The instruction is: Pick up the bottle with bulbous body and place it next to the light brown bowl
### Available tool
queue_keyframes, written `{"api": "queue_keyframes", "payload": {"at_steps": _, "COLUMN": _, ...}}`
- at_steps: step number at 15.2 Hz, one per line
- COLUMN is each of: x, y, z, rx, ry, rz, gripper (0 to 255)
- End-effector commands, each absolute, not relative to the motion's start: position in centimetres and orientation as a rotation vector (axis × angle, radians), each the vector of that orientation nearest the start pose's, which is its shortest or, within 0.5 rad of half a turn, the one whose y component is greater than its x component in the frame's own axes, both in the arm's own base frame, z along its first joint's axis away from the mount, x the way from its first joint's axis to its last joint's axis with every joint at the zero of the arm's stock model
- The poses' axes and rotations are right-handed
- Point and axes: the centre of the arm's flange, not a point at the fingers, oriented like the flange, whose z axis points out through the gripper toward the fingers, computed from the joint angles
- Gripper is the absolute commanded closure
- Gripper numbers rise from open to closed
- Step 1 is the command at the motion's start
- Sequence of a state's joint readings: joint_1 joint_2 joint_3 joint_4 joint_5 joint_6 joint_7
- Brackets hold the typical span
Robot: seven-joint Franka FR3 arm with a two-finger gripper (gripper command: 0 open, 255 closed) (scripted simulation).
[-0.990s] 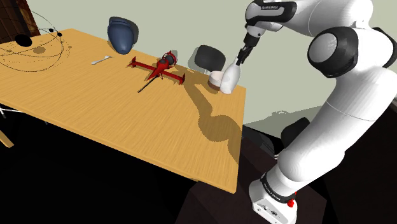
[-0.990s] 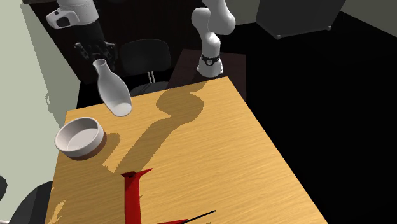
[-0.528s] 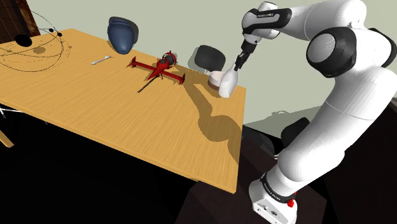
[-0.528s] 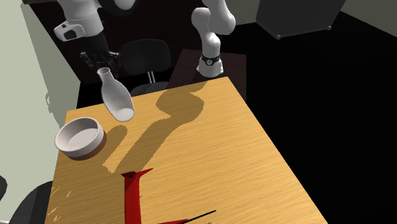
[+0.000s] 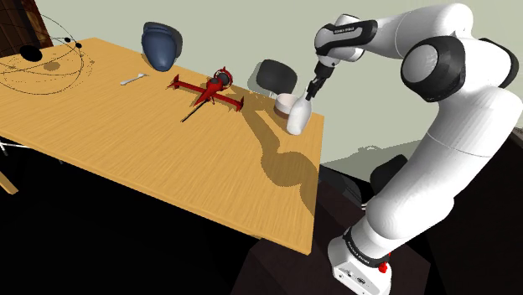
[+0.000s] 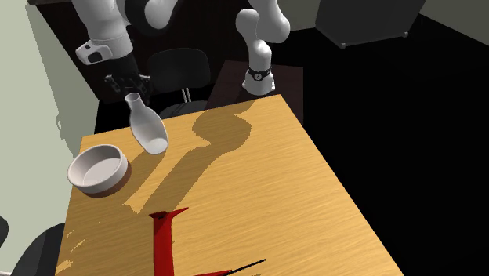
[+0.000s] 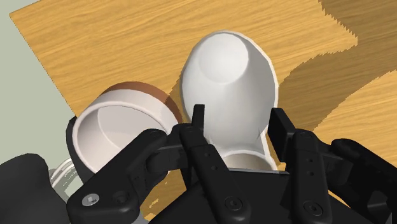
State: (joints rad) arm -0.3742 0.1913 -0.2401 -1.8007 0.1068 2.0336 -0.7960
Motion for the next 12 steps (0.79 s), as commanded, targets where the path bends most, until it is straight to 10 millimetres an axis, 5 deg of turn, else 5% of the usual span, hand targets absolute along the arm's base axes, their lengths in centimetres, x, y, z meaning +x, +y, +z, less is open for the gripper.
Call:
{"api": "queue_keyframes", "payload": {"at_steps": 1, "x": 51.2, "y": -34.4, "z": 44.5, "rx": -3.124, "ry": -0.221, "rz": -0.111, "gripper": 255}}
{"api": "queue_keyframes", "payload": {"at_steps": 5, "x": 51.2, "y": -34.4, "z": 44.5, "rx": -3.124, "ry": -0.221, "rz": -0.111, "gripper": 255}}
{"api": "queue_keyframes", "payload": {"at_steps": 6, "x": 51.2, "y": -34.4, "z": 44.5, "rx": -3.124, "ry": -0.221, "rz": -0.111, "gripper": 0}}
{"api": "queue_keyframes", "payload": {"at_steps": 11, "x": 51.2, "y": -34.4, "z": 44.5, "rx": -3.124, "ry": -0.221, "rz": -0.111, "gripper": 0}}
{"api": "queue_keyframes", "payload": {"at_steps": 12, "x": 51.1, "y": -34.4, "z": 45.8, "rx": -3.124, "ry": -0.221, "rz": -0.111, "gripper": 0}}
